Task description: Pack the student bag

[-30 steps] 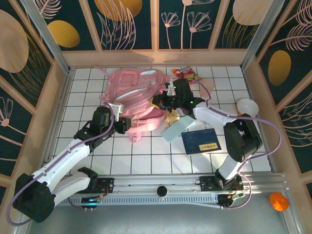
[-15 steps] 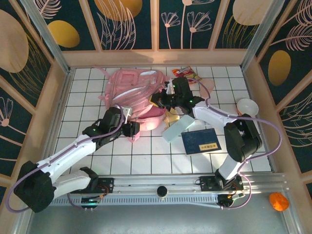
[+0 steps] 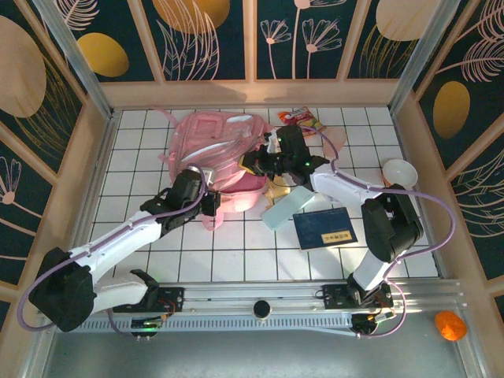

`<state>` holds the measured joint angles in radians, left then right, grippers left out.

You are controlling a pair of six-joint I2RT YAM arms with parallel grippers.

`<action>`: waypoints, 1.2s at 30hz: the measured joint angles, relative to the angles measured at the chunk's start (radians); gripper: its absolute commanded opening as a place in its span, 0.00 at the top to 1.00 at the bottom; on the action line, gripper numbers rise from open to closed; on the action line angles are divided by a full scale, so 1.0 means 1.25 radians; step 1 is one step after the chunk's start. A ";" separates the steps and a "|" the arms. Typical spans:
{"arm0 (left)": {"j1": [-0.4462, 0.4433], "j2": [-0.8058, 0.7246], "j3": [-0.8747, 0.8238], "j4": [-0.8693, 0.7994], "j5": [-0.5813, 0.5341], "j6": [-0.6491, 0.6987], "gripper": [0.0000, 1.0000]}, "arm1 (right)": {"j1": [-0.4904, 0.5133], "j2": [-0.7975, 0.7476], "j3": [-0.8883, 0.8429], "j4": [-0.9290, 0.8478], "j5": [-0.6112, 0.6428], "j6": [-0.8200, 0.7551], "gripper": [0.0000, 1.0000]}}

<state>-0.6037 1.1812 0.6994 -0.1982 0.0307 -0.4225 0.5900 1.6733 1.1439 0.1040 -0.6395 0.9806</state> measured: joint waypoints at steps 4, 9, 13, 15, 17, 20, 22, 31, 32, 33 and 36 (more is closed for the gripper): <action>-0.005 -0.048 -0.016 -0.016 -0.032 0.024 0.98 | -0.028 -0.006 0.000 -0.035 -0.037 -0.033 1.00; -0.004 -0.093 -0.044 -0.034 -0.081 0.058 1.00 | -0.078 -0.028 0.000 -0.075 -0.094 -0.076 1.00; -0.001 -0.100 -0.052 -0.042 -0.104 0.085 1.00 | -0.121 -0.036 0.000 -0.113 -0.138 -0.120 1.00; 0.000 -0.107 -0.055 -0.036 -0.097 0.102 1.00 | -0.134 -0.036 0.000 -0.135 -0.149 -0.141 1.00; 0.001 -0.113 -0.055 -0.032 -0.094 0.117 1.00 | -0.139 -0.036 0.000 -0.150 -0.157 -0.161 0.82; 0.003 -0.117 -0.056 -0.029 -0.076 0.144 1.00 | -0.143 -0.042 0.010 -0.196 -0.157 -0.213 0.56; 0.007 -0.117 -0.056 -0.025 -0.051 0.162 1.00 | -0.144 -0.063 0.025 -0.256 -0.123 -0.271 0.47; 0.008 -0.122 -0.056 -0.005 0.057 0.225 1.00 | -0.093 -0.366 -0.026 -0.305 0.132 -0.591 0.36; 0.008 -0.122 -0.055 -0.005 0.068 0.229 1.00 | -0.063 -0.384 -0.027 -0.302 0.156 -0.636 0.36; 0.008 -0.122 -0.055 -0.005 0.080 0.234 1.00 | -0.020 -0.395 -0.027 -0.293 0.179 -0.688 0.36; 0.008 -0.122 -0.054 0.000 0.107 0.242 1.00 | 0.097 -0.370 -0.027 -0.272 0.219 -0.827 0.36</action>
<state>-0.5938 1.0290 0.6319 -0.1986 0.1638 -0.1196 0.7116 1.2110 1.1103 -0.2356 -0.3656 -0.0536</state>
